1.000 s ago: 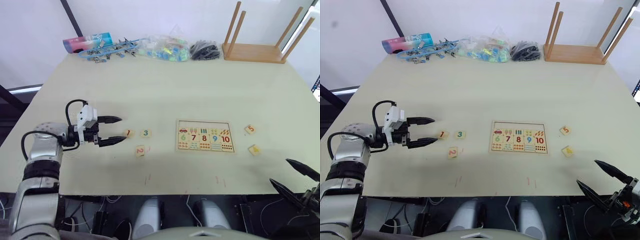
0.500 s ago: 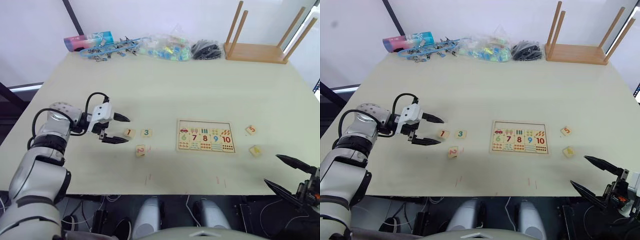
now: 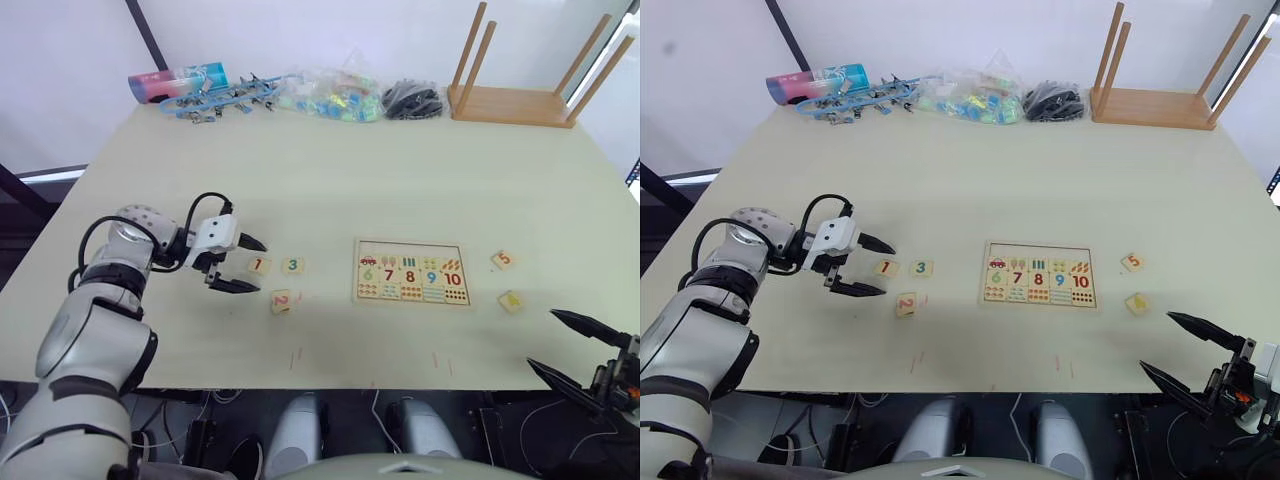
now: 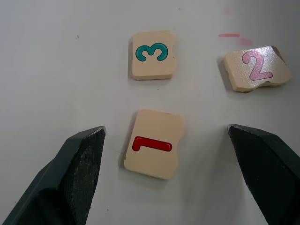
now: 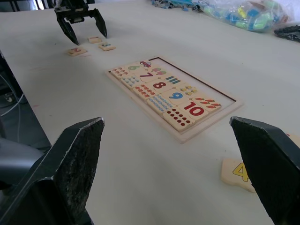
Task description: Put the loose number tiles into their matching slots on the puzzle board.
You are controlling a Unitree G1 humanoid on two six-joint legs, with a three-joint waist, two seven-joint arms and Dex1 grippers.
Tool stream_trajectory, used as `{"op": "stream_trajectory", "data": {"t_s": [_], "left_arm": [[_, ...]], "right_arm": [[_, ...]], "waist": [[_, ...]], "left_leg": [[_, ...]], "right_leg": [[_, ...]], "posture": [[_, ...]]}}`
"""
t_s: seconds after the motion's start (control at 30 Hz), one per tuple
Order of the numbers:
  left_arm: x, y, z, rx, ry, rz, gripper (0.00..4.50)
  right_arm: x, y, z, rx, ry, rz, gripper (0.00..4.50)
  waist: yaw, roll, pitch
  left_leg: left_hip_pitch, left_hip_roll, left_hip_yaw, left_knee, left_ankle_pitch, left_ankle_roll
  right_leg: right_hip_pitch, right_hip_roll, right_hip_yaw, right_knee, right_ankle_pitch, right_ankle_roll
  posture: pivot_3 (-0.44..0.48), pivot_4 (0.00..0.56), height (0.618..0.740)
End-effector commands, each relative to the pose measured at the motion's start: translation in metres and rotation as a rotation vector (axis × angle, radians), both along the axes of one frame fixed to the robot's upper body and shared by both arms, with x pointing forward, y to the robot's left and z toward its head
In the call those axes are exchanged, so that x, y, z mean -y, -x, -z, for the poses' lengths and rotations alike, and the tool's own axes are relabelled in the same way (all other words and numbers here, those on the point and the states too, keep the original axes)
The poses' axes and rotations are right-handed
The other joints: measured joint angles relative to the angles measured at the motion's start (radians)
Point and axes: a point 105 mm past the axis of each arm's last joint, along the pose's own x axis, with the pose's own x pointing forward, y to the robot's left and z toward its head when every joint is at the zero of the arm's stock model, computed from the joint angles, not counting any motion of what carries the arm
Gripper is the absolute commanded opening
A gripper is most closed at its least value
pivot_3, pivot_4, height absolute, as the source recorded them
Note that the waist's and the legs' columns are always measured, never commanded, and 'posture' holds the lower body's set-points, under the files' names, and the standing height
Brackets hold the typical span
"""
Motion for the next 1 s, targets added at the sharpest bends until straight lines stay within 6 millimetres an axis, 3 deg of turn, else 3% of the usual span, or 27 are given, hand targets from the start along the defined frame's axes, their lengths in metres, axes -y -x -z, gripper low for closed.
{"op": "stream_trajectory", "data": {"t_s": [0.03, 0.33, 0.4, 0.5, 1.0], "left_arm": [[-0.0073, 0.0036, 0.0007, -0.026, -0.019, -0.006, 4.41], [-0.0102, 0.0046, 0.0020, -0.030, -0.023, -0.017, 4.41], [-0.0107, 0.0048, 0.0018, -0.029, -0.024, -0.018, 3.91], [-0.0112, 0.0042, 0.0003, -0.017, -0.027, -0.015, 2.83], [-0.0044, 0.0028, -0.0005, 0.012, -0.002, 0.011, 2.83]], "right_arm": [[0.0019, -0.0005, -0.0076, 0.035, 0.022, -0.002, 4.50], [0.0028, -0.0023, -0.0068, 0.035, 0.022, -0.005, 4.50], [0.0027, -0.0024, -0.0064, 0.034, 0.022, -0.006, 4.50], [0.0027, -0.0027, -0.0058, 0.028, 0.019, -0.008, 4.50], [0.0029, -0.0038, -0.0064, 0.025, 0.017, -0.008, 4.50]], "waist": [[0.000, 0.000, 0.000], [0.000, 0.000, 0.000], [0.000, 0.000, 0.000], [0.000, 0.000, 0.000], [0.001, 0.000, 0.000]], "left_leg": [[0.000, 0.000, 0.000, 0.000, 0.000, 0.000], [0.000, 0.000, 0.000, 0.000, 0.000, 0.000], [0.000, 0.000, 0.000, 0.000, 0.000, 0.000], [0.000, 0.000, 0.000, 0.000, 0.000, 0.000], [0.000, 0.000, 0.000, 0.000, 0.000, 0.000]], "right_leg": [[0.000, 0.000, 0.000, 0.000, 0.000, 0.000], [0.000, 0.000, 0.000, 0.000, 0.000, 0.000], [0.000, 0.000, 0.000, 0.000, 0.000, 0.000], [0.000, 0.000, 0.000, 0.001, 0.000, 0.000], [0.000, 0.000, 0.000, 0.001, 0.000, 0.000]], "posture": [[0.000, 0.150, 0.737], [0.000, 0.150, 0.737], [0.000, 0.150, 0.737], [0.000, 0.150, 0.737], [0.000, 0.150, 0.737]]}}
